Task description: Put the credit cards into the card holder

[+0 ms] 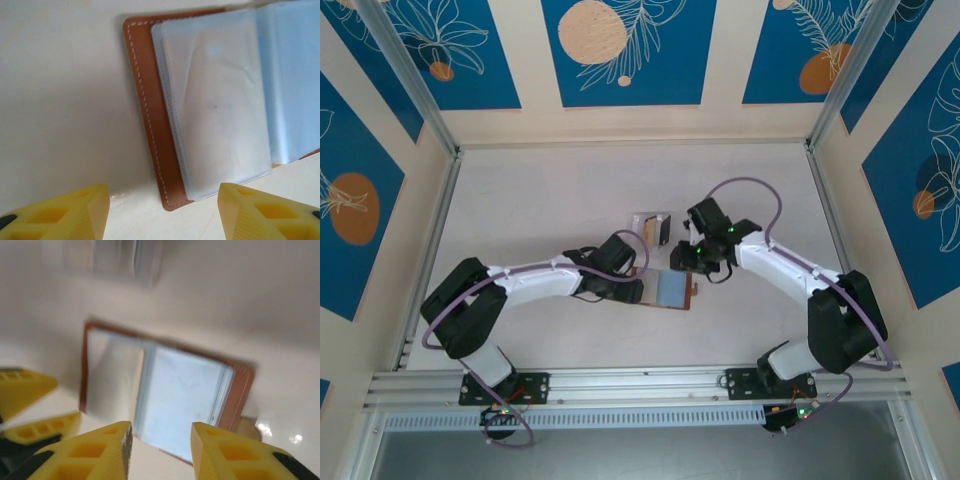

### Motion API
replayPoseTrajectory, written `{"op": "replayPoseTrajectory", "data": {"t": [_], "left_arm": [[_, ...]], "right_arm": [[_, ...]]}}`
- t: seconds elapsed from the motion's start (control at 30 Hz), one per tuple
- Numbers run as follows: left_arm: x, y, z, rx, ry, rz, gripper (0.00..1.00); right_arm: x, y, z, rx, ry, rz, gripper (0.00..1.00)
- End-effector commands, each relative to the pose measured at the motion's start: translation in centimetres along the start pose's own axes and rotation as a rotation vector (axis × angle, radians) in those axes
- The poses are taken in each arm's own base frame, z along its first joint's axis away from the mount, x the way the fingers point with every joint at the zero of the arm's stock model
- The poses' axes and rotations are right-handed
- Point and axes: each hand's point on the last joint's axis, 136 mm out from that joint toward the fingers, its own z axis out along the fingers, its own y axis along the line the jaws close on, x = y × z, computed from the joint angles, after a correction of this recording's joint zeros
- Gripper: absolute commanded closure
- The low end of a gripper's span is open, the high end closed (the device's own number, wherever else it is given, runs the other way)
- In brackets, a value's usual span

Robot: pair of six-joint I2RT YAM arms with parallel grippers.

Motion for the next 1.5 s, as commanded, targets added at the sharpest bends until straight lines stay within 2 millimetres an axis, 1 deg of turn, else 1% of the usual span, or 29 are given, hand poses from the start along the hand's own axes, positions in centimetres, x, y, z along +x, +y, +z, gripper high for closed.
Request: {"op": "replayPoseTrajectory", "data": {"t": [0.0, 0.1, 0.2, 0.33, 0.4, 0.5, 0.63, 0.73, 0.83, 0.93, 1.03, 1.23, 1.33, 1.4, 1.47], "left_arm": [[-1.7, -0.3, 0.2, -0.004, -0.03, 0.023, 0.41], [-2.1, -0.4, 0.6, -0.001, -0.034, 0.019, 0.43], [-2.3, -0.3, 1.1, -0.009, -0.028, 0.015, 0.44], [-2.0, 0.0, 1.6, -0.015, -0.017, 0.014, 0.45], [-1.8, 0.2, 1.8, -0.017, -0.011, 0.013, 0.45], [-1.5, 0.3, 2.0, -0.017, -0.007, 0.011, 0.45], [-1.4, 0.4, 2.1, -0.013, -0.005, 0.009, 0.45], [-1.4, 0.4, 2.1, -0.014, -0.007, 0.006, 0.46], [-1.3, 0.5, 2.1, -0.011, -0.006, 0.001, 0.46], [-1.3, 0.6, 2.1, -0.01, -0.01, -0.004, 0.46], [-1.2, 0.8, 2.0, -0.012, -0.009, -0.007, 0.46], [-1.0, 1.1, 2.3, -0.012, -0.002, -0.012, 0.46], [-1.1, 1.0, 2.2, -0.004, -0.003, -0.012, 0.46], [-1.2, 0.8, 2.0, 0.003, -0.004, -0.008, 0.46], [-1.3, 0.4, 1.6, 0.02, -0.006, 0.001, 0.45]], "right_arm": [[-2.0, -0.7, -0.7, 0.034, 0.008, 0.012, 0.59], [-4.8, -0.3, -0.1, 0.036, -0.002, 0.016, 0.57], [-7.3, 0.5, 0.7, 0.03, -0.006, 0.018, 0.57], [-9.3, 1.0, 2.1, 0.035, 0.006, 0.018, 0.58], [-9.6, 0.8, 2.8, 0.049, 0.021, 0.027, 0.6], [-9.6, 1.0, 3.7, 0.041, 0.036, 0.025, 0.63], [-9.7, 1.0, 4.5, 0.044, 0.052, 0.024, 0.69], [-9.9, 1.1, 4.7, 0.045, 0.054, 0.019, 0.73], [-10.1, 1.3, 4.8, 0.042, 0.055, 0.011, 0.81], [-10.2, 1.3, 5.0, 0.041, 0.063, 0.007, 0.91], [-10.5, 1.7, 4.5, 0.026, 0.051, -0.007, 0.99], [-10.8, 3.2, 2.2, -0.018, 0.014, -0.036, 1.0], [-11.0, 4.2, 0.3, -0.054, -0.02, -0.056, 1.0], [-10.9, 4.8, -1.5, -0.084, -0.058, -0.07, 1.0], [-10.4, 5.3, -3.1, -0.12, -0.09, -0.08, 1.0]]}}
